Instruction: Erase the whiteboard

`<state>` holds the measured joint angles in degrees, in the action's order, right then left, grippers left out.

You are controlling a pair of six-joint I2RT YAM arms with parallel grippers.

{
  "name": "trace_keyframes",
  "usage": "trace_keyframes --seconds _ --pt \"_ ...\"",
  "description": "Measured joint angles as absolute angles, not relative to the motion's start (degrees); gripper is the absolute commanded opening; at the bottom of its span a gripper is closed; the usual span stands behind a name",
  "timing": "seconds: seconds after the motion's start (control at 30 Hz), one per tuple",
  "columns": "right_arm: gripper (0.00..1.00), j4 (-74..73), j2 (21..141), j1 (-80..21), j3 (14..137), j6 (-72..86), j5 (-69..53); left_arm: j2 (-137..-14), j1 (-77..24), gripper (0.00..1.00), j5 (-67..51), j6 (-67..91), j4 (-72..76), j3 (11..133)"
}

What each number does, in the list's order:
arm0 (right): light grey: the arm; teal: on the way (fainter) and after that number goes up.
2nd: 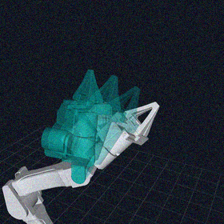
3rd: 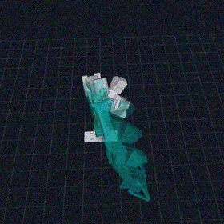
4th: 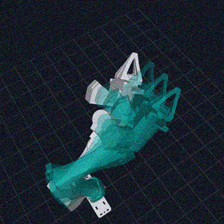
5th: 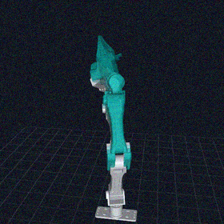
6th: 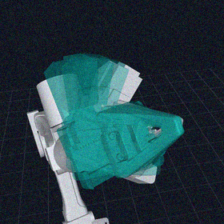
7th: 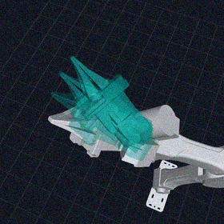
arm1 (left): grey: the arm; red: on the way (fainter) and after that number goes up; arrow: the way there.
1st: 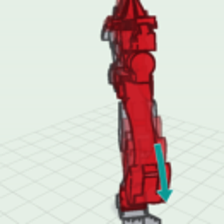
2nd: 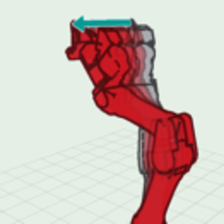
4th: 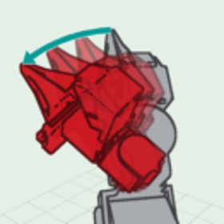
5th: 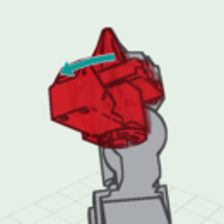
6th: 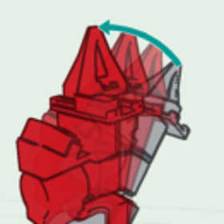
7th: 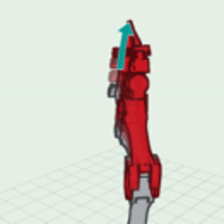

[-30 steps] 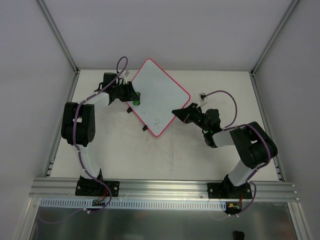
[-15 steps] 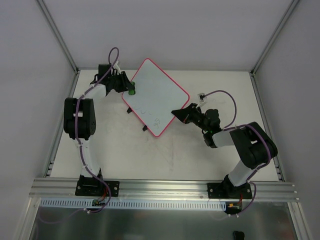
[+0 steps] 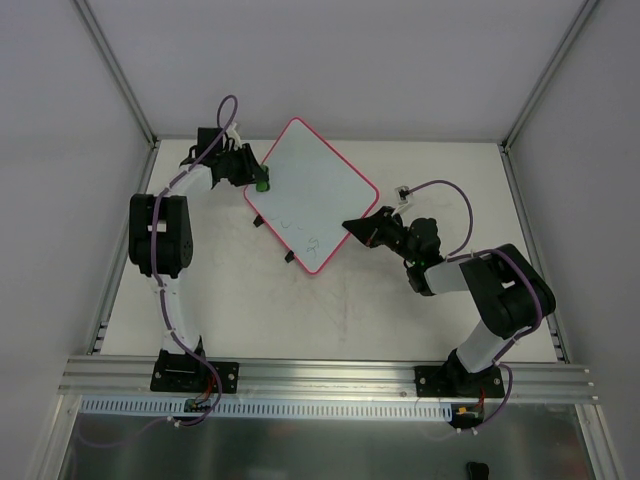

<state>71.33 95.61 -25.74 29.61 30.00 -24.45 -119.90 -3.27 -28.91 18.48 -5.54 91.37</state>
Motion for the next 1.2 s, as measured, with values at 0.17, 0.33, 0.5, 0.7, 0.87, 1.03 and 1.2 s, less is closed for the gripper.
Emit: trace_keyframes --seconds 0.17,0.33,0.5,0.7,0.87,1.03,1.2 --pt "0.0 71.3 95.5 -25.8 29.6 30.4 -24.4 -117.5 -2.7 0.0 -28.9 18.5 -5.5 84.8" --pt "0.0 71.3 95.5 -25.7 29.6 30.3 -24.4 -114.3 -3.1 0.0 -29.1 18.5 -5.4 78.5" --pt "0.0 71.1 95.2 -25.8 29.5 29.8 -24.6 -109.8 -5.1 0.0 -27.3 17.8 -3.3 72.6" --pt "0.0 70.8 94.9 -25.8 29.3 29.8 -24.5 -104.8 -10.5 0.0 -25.7 17.6 0.6 65.4" --pt "0.0 70.5 94.7 -25.8 29.2 29.8 -24.3 -104.1 -10.7 0.0 -25.1 19.0 5.1 62.7" --pt "0.0 70.0 94.2 -25.8 29.2 29.8 -24.0 -103.8 -10.7 0.0 -25.1 20.4 8.6 60.8" --pt "0.0 69.9 94.1 -25.8 29.1 29.7 -23.8 -103.7 -10.7 0.0 -24.8 20.7 9.4 60.5"
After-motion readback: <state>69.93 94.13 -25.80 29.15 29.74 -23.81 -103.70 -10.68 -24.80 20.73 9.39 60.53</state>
